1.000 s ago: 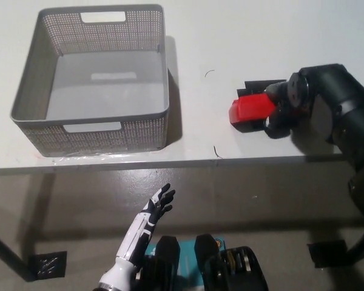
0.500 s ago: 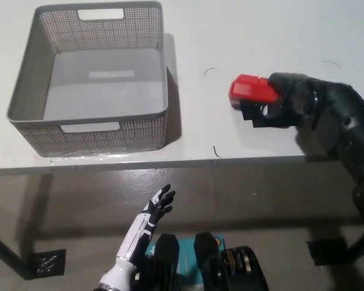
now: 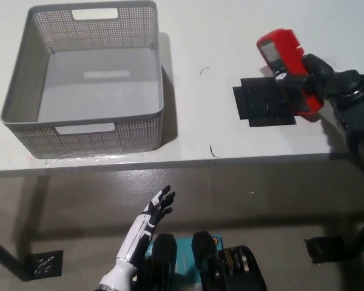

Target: Use the right hand to pick up a multimeter on the right side and put it into a container on the left side

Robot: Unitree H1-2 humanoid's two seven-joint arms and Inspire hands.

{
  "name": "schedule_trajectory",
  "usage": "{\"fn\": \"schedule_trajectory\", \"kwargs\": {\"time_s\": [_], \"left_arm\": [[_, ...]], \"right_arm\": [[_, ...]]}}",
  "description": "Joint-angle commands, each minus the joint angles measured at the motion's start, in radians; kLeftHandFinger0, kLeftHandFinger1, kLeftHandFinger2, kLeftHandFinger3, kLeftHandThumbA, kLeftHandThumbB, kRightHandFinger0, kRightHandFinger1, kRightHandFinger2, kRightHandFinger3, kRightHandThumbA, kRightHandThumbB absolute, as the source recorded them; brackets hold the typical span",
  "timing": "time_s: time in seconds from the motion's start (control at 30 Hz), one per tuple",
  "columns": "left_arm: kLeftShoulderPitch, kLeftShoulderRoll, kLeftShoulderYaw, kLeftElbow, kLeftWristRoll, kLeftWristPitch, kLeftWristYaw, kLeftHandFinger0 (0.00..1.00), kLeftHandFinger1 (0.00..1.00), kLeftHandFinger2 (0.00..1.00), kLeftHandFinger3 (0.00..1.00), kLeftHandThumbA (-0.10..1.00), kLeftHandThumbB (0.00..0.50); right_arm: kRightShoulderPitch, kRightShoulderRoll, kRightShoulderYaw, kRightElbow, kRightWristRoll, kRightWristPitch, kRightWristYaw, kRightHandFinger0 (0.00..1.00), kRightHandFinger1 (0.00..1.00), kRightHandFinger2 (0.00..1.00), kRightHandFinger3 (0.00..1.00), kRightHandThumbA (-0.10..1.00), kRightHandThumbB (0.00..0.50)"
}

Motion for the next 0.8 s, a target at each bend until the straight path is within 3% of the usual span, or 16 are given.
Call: {"fn": "schedule_trajectory", "kwargs": {"time_s": [0.0,0.07,0.1,0.13,0.17,0.2,0.37,0.4,0.43,0.47,0.5,0.53,0.57,0.6,0.67,0.77], "left_arm": [[-0.024,0.007,0.003,-0.028,-0.008,-0.047,-0.015,1.0,1.0,1.0,1.0,1.0,0.46],[-0.023,0.006,0.003,-0.029,-0.007,-0.045,-0.014,1.0,1.0,1.0,1.0,1.0,0.457],[-0.021,0.005,0.003,-0.03,-0.006,-0.045,-0.013,1.0,1.0,1.0,1.0,1.0,0.455],[-0.02,0.005,0.003,-0.028,-0.006,-0.046,-0.012,1.0,1.0,1.0,1.0,1.0,0.453],[-0.019,0.006,0.003,-0.027,-0.004,-0.047,-0.011,1.0,1.0,1.0,1.0,1.0,0.455],[-0.018,0.006,0.002,-0.026,-0.001,-0.047,-0.011,1.0,1.0,1.0,1.0,1.0,0.46],[-0.012,0.006,0.001,-0.021,0.004,-0.047,-0.006,1.0,1.0,1.0,1.0,1.0,0.465],[-0.011,0.003,0.0,-0.021,0.001,-0.047,-0.006,1.0,1.0,1.0,1.0,1.0,0.468],[-0.011,0.002,0.0,-0.021,0.001,-0.047,-0.007,1.0,1.0,1.0,1.0,1.0,0.469],[-0.011,0.002,0.0,-0.02,0.001,-0.047,-0.007,1.0,1.0,1.0,1.0,1.0,0.472],[-0.012,0.002,0.0,-0.02,0.002,-0.047,-0.007,1.0,1.0,1.0,1.0,1.0,0.471],[-0.011,0.002,-0.001,-0.019,0.006,-0.047,-0.004,1.0,1.0,1.0,1.0,1.0,0.469],[-0.011,0.002,-0.001,-0.019,0.006,-0.047,-0.004,1.0,1.0,1.0,1.0,1.0,0.47],[-0.012,0.001,0.0,-0.015,0.002,-0.047,-0.007,1.0,1.0,1.0,1.0,1.0,0.475],[-0.008,0.001,0.0,-0.016,-0.001,-0.043,-0.009,1.0,1.0,1.0,1.0,1.0,0.488],[-0.004,0.0,-0.003,-0.024,0.015,-0.038,-0.002,1.0,1.0,1.0,1.0,1.0,0.496]], "right_arm": [[-0.223,0.039,-0.411,-0.026,0.504,0.166,0.096,0.0,0.0,0.59,1.0,-0.1,0.153],[-0.243,0.041,-0.462,-0.033,0.531,0.189,0.138,0.0,0.0,0.58,0.99,-0.1,0.15],[-0.247,0.043,-0.478,-0.038,0.538,0.193,0.146,0.0,0.0,0.58,0.88,-0.1,0.147],[-0.252,0.046,-0.488,-0.042,0.542,0.196,0.166,0.0,0.0,0.56,0.67,-0.1,0.136],[-0.259,0.052,-0.5,-0.048,0.544,0.194,0.162,0.0,0.01,0.56,0.72,-0.1,0.168],[-0.27,0.06,-0.528,-0.052,0.559,0.204,0.134,0.0,0.01,0.56,1.0,-0.1,0.185],[-0.32,0.085,-0.593,-0.071,0.572,0.256,0.135,0.0,0.0,0.57,1.0,-0.1,0.189],[-0.338,0.095,-0.614,-0.079,0.584,0.271,0.121,0.0,0.0,0.57,0.88,-0.1,0.194],[-0.347,0.1,-0.627,-0.084,0.591,0.28,0.114,0.0,0.0,0.57,0.84,-0.1,0.19],[-0.353,0.102,-0.636,-0.087,0.595,0.285,0.117,0.0,0.0,0.58,0.95,-0.1,0.188],[-0.363,0.106,-0.647,-0.09,0.6,0.292,0.12,0.0,0.0,0.6,0.91,-0.1,0.193],[-0.379,0.113,-0.658,-0.095,0.606,0.3,0.13,0.0,0.0,0.6,0.77,-0.1,0.181],[-0.379,0.113,-0.658,-0.095,0.606,0.3,0.13,0.0,0.0,0.6,0.77,-0.1,0.18],[-0.391,0.121,-0.667,-0.099,0.616,0.305,0.17,0.0,0.04,0.59,0.78,-0.1,0.141],[-0.407,0.134,-0.673,-0.109,0.624,0.313,0.187,0.0,0.08,0.62,1.0,-0.1,0.141],[-0.437,0.155,-0.687,-0.13,0.641,0.323,0.166,0.0,0.09,0.63,1.0,-0.1,0.168]]}}
